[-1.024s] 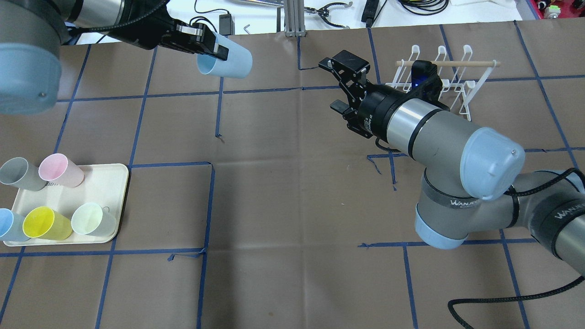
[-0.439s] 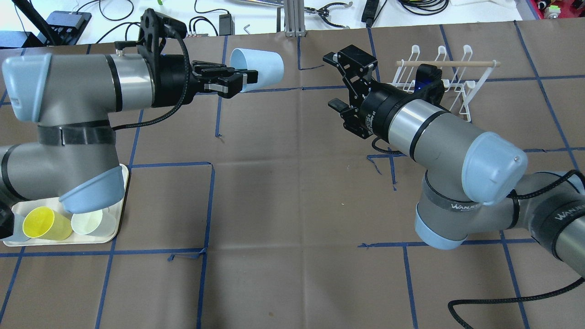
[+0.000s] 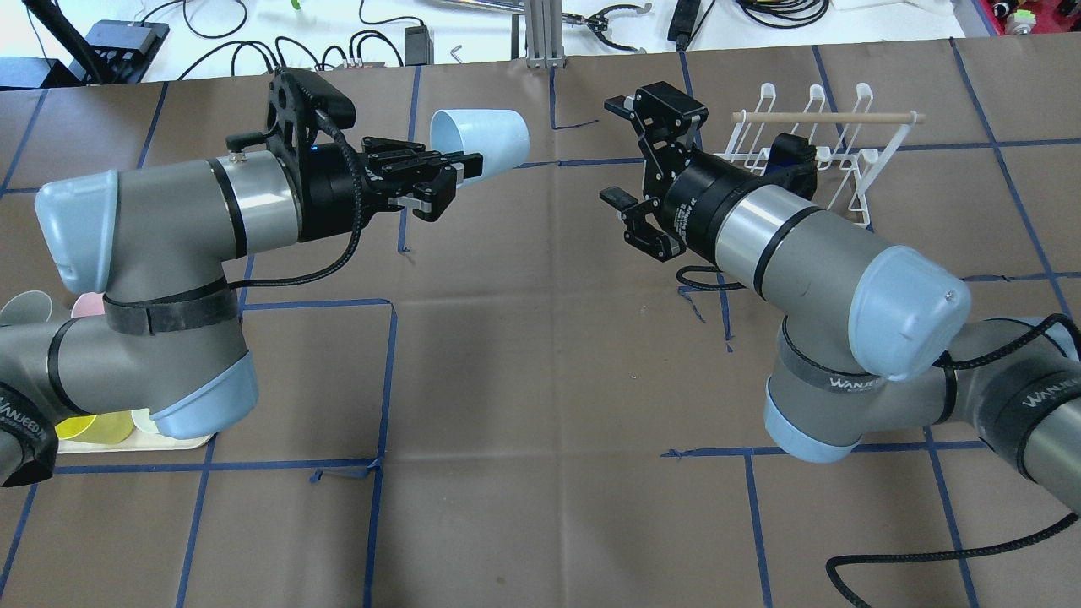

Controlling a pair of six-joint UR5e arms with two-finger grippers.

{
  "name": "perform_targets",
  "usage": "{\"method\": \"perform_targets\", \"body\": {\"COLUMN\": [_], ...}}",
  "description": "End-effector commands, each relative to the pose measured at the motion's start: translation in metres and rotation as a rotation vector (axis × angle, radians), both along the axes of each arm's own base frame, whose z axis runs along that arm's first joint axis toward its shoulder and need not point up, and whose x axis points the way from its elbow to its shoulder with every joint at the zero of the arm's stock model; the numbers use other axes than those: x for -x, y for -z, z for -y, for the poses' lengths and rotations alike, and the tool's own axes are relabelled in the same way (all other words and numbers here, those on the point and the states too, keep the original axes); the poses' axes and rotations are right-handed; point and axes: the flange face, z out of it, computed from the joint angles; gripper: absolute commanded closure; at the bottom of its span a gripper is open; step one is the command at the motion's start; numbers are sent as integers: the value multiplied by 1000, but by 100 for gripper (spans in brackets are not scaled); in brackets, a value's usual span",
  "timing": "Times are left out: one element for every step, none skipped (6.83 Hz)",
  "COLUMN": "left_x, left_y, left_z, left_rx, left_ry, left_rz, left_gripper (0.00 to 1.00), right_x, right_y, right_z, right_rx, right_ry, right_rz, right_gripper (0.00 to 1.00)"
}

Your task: Transfer IKEA cup to right arm and place on rack

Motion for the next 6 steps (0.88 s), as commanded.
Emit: {"method": "perform_targets", "body": {"left_x": [2,4,5,8,8,8], "left_y": [14,15,17,16,16,16], "left_z": [-9,-13,-16,-19,-19,-20], "left_rx": [38,41,37,37,37,38], "left_ry": [8,31,36,67,68,70], "left_rz": [-11,-36,-42,-69,-71,-71], "left_gripper": [100,100,100,100,100,100], "right_x": [-25,-29,-31,-42,-52,-53], "right_y": [2,1,-1,0,6,10], "right_z": [-11,-13,-7,1,5,13], "right_rx": [-23,-23,-41,-53,-66,-72], "right_ry": [-63,-73,-76,-99,-115,-116], "right_rz": [-11,-11,-13,-15,-16,-17], "right_gripper": [0,0,0,0,0,0]}}
